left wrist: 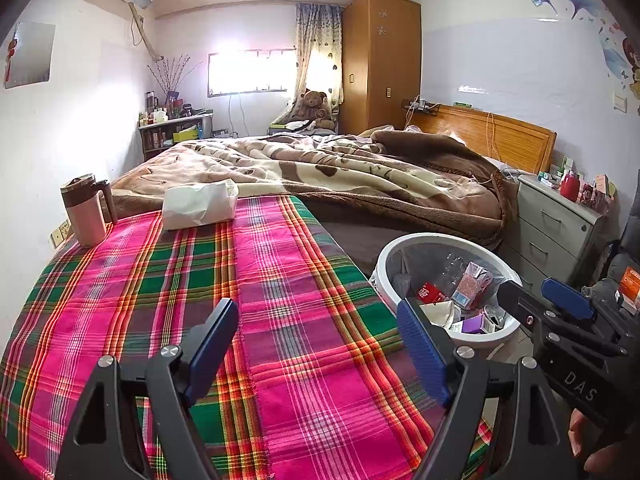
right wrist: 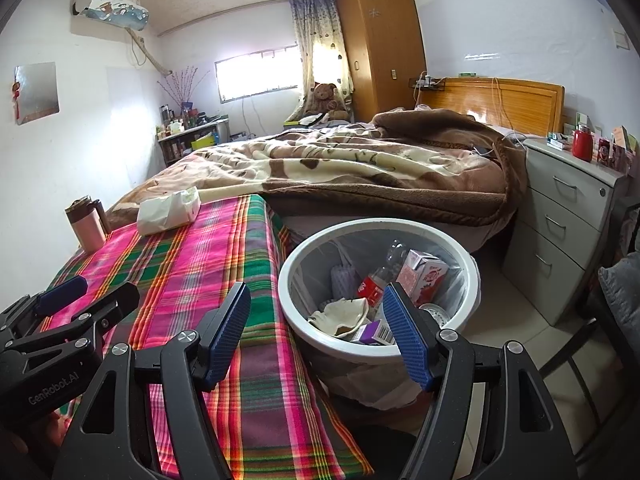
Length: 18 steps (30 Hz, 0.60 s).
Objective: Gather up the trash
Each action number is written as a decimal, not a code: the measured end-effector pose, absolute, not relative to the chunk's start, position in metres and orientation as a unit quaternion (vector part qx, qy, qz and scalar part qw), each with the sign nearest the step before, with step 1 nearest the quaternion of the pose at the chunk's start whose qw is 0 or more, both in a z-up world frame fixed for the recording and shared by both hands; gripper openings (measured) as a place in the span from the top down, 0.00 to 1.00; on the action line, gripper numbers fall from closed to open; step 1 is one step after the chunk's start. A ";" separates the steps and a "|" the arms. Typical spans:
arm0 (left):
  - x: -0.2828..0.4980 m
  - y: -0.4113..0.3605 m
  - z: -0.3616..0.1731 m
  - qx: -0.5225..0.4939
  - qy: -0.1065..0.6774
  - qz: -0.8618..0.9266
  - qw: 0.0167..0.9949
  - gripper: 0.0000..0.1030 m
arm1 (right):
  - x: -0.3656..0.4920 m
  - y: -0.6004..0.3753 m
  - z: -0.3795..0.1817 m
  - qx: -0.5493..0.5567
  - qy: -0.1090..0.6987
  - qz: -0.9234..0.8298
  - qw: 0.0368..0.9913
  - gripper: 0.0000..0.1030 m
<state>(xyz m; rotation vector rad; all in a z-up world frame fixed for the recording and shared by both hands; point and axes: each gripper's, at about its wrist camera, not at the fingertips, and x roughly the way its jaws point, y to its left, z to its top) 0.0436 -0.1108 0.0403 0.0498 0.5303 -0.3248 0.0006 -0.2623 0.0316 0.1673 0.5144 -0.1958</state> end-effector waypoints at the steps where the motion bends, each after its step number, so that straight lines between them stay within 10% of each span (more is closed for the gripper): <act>1: 0.044 -0.111 0.040 0.025 0.261 -0.160 0.952 0.20 | 0.000 -0.262 0.032 0.082 0.254 -0.097 0.959 0.32; 18: 0.044 -0.109 0.040 0.027 0.264 -0.156 0.952 0.20 | 0.001 -0.262 0.032 0.083 0.254 -0.097 0.959 0.32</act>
